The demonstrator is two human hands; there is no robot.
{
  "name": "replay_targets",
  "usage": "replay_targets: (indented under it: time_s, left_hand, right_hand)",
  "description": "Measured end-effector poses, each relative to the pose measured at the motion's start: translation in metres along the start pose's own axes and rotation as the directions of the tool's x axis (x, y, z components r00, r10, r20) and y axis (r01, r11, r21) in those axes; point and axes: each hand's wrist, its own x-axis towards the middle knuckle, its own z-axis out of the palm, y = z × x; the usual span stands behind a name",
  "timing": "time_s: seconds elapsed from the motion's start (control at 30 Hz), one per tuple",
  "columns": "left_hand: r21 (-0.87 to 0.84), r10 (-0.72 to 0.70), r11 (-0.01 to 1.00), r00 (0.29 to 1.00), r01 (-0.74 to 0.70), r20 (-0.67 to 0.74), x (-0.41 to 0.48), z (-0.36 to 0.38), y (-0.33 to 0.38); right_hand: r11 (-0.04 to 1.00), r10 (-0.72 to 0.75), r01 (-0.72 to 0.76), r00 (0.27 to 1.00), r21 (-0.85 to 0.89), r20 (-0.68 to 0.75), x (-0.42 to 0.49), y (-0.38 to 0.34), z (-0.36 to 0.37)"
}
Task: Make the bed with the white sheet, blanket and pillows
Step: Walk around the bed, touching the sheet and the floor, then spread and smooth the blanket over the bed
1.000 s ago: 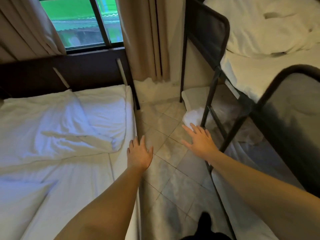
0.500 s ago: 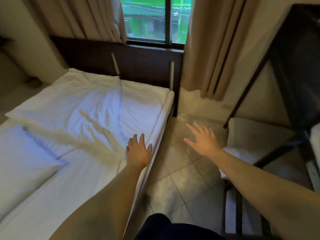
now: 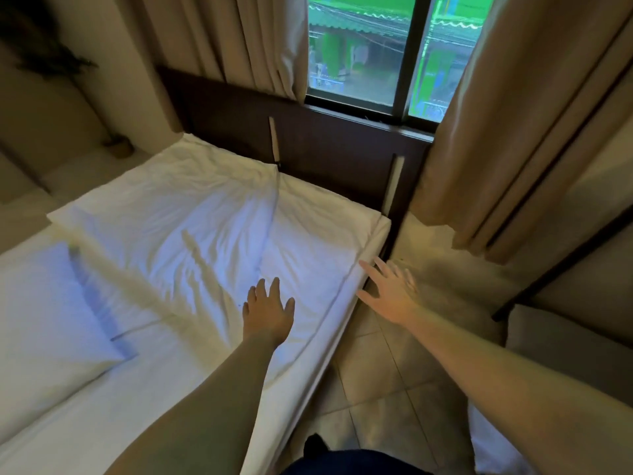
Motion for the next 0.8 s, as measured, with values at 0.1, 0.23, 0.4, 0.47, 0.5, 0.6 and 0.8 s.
replay_targets:
  time_s: [0.1,0.23,0.4,0.47,0.5,0.6,0.8]
  left_hand:
    - [-0.004,-0.032,0.999,0.999,0.032,-0.016,0.043,-0.015,0.001]
    - [-0.013,-0.108,0.994,0.993,0.107,-0.04,0.083,-0.022,-0.003]
    - [-0.052,-0.257,0.966,0.963,0.253,-0.082,0.119,-0.02,-0.002]
    - [-0.081,-0.326,0.945,0.939,0.318,-0.107,0.131,-0.018,0.001]
    - [-0.099,-0.365,0.93,0.923,0.355,-0.119,0.136,-0.017,0.003]
    - [-0.153,-0.486,0.872,0.862,0.466,-0.145,0.142,-0.011,0.015]
    - [-0.263,-0.678,0.727,0.722,0.634,-0.137,0.134,0.005,0.035]
  right_hand:
    - [0.999,-0.05,0.05,0.999,-0.009,-0.002,0.051,-0.003,-0.012]
    - [0.992,-0.124,0.124,0.992,-0.014,0.019,0.115,-0.002,-0.018]
    - [0.963,-0.259,0.264,0.963,-0.058,0.078,0.191,0.002,-0.023]
    - [0.941,-0.326,0.333,0.939,-0.058,0.107,0.227,0.005,-0.026]
    - [0.929,-0.356,0.366,0.926,-0.058,0.125,0.245,0.005,-0.028]
    - [0.88,-0.447,0.467,0.876,-0.083,0.182,0.293,0.006,-0.034]
    - [0.735,-0.613,0.663,0.74,-0.142,0.279,0.356,-0.018,-0.042]
